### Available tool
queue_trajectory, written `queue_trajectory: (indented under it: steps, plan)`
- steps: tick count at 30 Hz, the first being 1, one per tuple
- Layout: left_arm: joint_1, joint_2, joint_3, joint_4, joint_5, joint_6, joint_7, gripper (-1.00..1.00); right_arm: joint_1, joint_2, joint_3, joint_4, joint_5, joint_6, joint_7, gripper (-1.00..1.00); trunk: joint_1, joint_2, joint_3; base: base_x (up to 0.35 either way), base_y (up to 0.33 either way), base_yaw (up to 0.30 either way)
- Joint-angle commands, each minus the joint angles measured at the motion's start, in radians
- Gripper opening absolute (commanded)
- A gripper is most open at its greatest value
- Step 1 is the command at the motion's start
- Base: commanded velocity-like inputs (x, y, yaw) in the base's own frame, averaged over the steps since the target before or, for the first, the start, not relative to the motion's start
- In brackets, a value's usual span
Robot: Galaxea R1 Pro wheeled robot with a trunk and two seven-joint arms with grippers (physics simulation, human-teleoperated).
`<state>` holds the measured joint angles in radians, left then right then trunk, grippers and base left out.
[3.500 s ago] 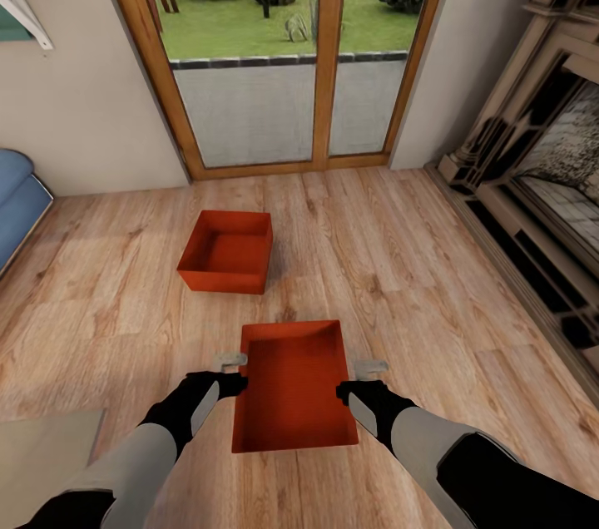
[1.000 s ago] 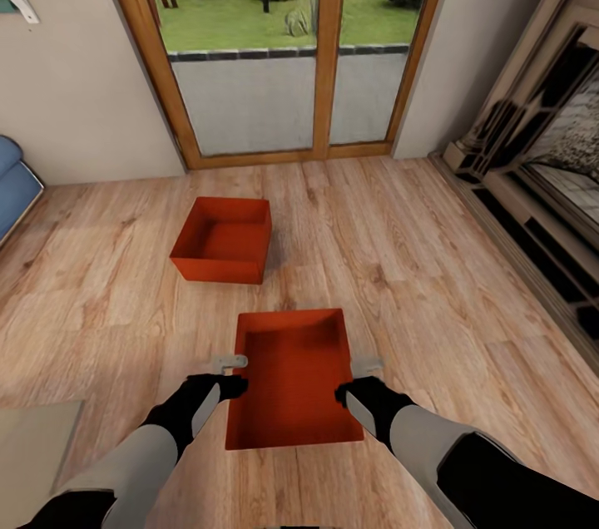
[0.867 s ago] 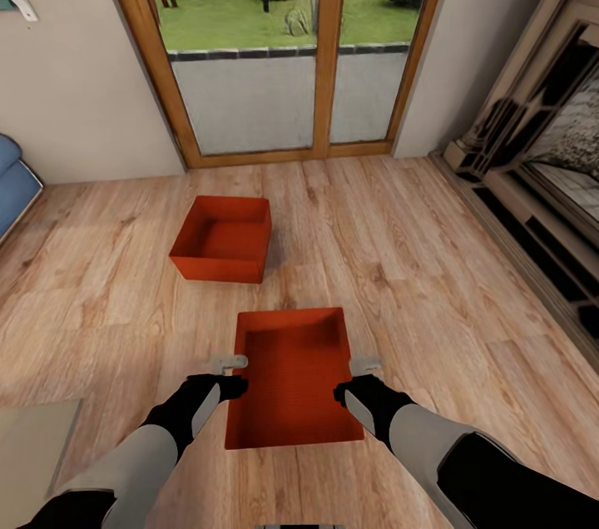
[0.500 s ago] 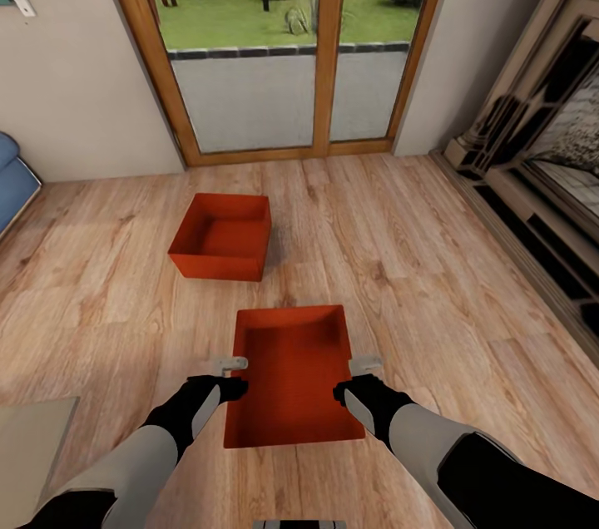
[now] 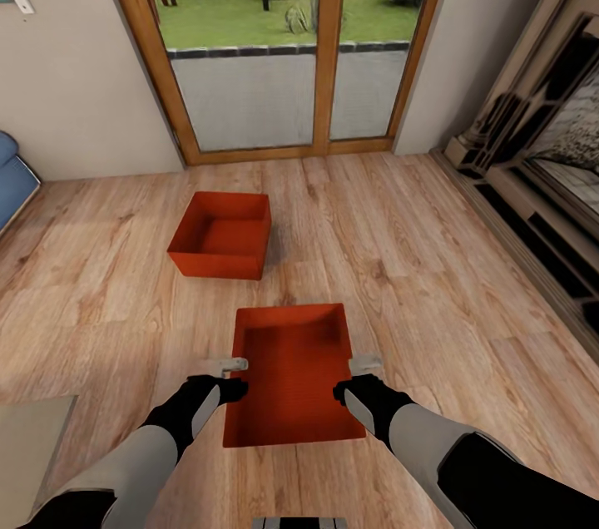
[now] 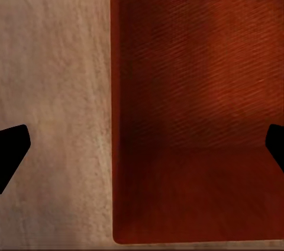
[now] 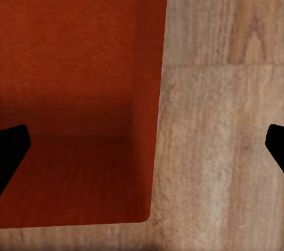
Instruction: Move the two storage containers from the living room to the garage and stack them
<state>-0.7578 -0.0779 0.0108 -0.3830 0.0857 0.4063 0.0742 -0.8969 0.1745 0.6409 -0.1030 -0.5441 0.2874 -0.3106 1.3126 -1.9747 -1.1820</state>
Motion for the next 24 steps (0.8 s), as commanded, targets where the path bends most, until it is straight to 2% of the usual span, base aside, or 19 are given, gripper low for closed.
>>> queue_trajectory:
  steps: [1,5,12,19,24]
  plan:
    - [0.0,0.0,0.002,-0.003,0.009,0.04,0.005,1.0,0.0,0.0,0.008,-0.001,-0.007,0.006,-0.005,1.0,0.004,-0.007,-0.004,0.0,0.0,0.0]
    - [0.0,0.0,0.002,-0.004,0.019,0.076,0.006,1.0,0.0,0.0,0.008,-0.001,-0.007,0.006,-0.005,1.0,0.019,-0.035,-0.016,0.0,0.0,0.0]
    - [0.0,0.001,0.002,-0.005,0.046,0.083,0.008,1.0,0.0,0.0,0.008,-0.001,-0.007,0.006,-0.005,1.0,0.019,-0.035,-0.016,0.0,0.0,0.0]
    - [0.0,0.001,0.001,-0.006,0.049,0.083,0.009,1.0,0.0,0.0,0.006,-0.001,-0.007,0.006,-0.005,1.0,0.019,-0.035,-0.016,0.0,0.0,0.0]
    - [0.0,0.001,0.001,-0.007,0.049,0.083,0.009,1.0,0.0,0.0,0.006,-0.001,-0.007,0.006,-0.005,1.0,0.038,-0.07,-0.032,0.0,0.0,0.0]
